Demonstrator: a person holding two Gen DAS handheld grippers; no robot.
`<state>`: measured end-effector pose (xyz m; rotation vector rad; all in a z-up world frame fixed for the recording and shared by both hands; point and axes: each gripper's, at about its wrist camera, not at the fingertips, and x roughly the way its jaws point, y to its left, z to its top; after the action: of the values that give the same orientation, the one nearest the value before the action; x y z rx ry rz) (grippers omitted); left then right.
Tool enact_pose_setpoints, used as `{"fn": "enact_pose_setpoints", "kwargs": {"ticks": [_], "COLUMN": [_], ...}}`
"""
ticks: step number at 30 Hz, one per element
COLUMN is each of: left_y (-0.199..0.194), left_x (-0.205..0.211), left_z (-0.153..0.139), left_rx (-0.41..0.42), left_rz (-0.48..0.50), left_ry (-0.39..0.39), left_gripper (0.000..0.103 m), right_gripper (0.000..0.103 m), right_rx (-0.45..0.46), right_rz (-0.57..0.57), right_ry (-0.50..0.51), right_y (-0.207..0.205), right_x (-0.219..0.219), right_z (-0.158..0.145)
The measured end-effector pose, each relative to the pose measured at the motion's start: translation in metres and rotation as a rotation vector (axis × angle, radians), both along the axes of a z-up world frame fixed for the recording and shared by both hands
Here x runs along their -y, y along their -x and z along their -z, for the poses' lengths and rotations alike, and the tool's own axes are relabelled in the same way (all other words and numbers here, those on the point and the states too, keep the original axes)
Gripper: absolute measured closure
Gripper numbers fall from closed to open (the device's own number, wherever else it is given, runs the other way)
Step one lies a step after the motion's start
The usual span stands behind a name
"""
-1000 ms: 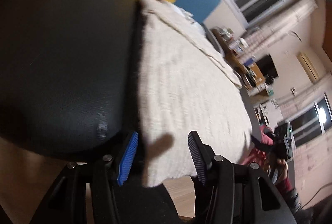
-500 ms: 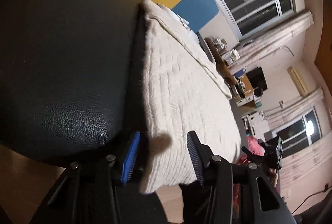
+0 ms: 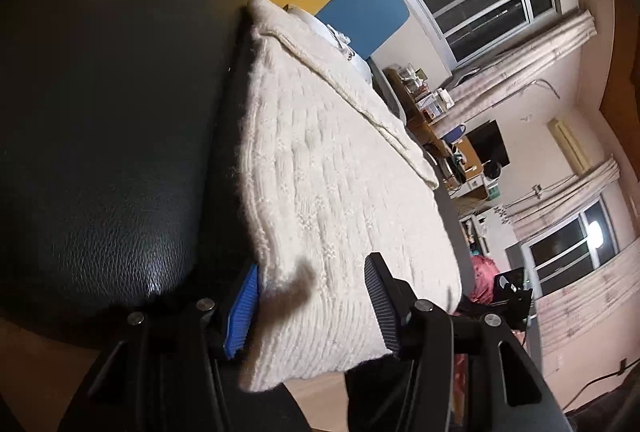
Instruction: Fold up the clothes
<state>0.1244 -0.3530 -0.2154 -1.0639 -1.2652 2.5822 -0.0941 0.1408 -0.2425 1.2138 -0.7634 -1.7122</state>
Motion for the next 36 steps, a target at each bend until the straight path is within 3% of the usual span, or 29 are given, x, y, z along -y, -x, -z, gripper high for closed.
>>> {"fn": "enact_pose_setpoints", "kwargs": {"ticks": [4,10,15,19,23,25,28,33,35,36], "left_y": [-0.002,-0.009,-0.014,-0.006,0.001,0.005,0.008,0.042,0.063,0.07], "left_x": [-0.002,-0.006,-0.009,-0.015,-0.021,-0.024,-0.02,-0.022,-0.032,-0.034], "left_z": [0.001,0.001,0.0,-0.009,-0.018,-0.024,-0.049,-0.068,-0.051,-0.038], "left_rx": [-0.001,-0.003,-0.002,0.039,0.079,0.095,0.052,-0.033,0.042,0.1], "left_rz": [0.013,0.032,0.048,0.046,0.044,0.042,0.016,0.03,0.074,0.087], "left_ry": [0.015,0.053,0.09,0.206,0.321,0.38,0.466,0.45,0.474,0.483], "left_gripper": [0.051,0.051,0.051,0.051,0.051,0.051,0.051,0.051,0.051,0.051], "right_gripper": [0.0,0.0,0.0,0.0,0.0,0.0,0.0,0.0,0.0,0.0], "right_rx": [0.003,-0.055,-0.052,-0.087,-0.005,-0.037,-0.136,-0.344,-0.383,-0.359], "right_rz": [-0.097,-0.109,-0.109,-0.015,0.069,0.04,0.003,-0.019,-0.029,-0.034], "right_ry": [0.036,0.014,-0.052,-0.098,0.028,-0.039,-0.15,-0.241,-0.304,-0.349], "right_y": [-0.007,-0.012,-0.013,-0.009,-0.002,-0.005,-0.006,0.011,0.024,0.033], "right_x": [0.023,0.028,0.026,0.014,-0.012,-0.006,0.012,0.054,0.077,0.086], "right_z": [0.007,0.004,-0.006,-0.014,0.0,-0.007,-0.03,-0.073,-0.073,-0.064]}}
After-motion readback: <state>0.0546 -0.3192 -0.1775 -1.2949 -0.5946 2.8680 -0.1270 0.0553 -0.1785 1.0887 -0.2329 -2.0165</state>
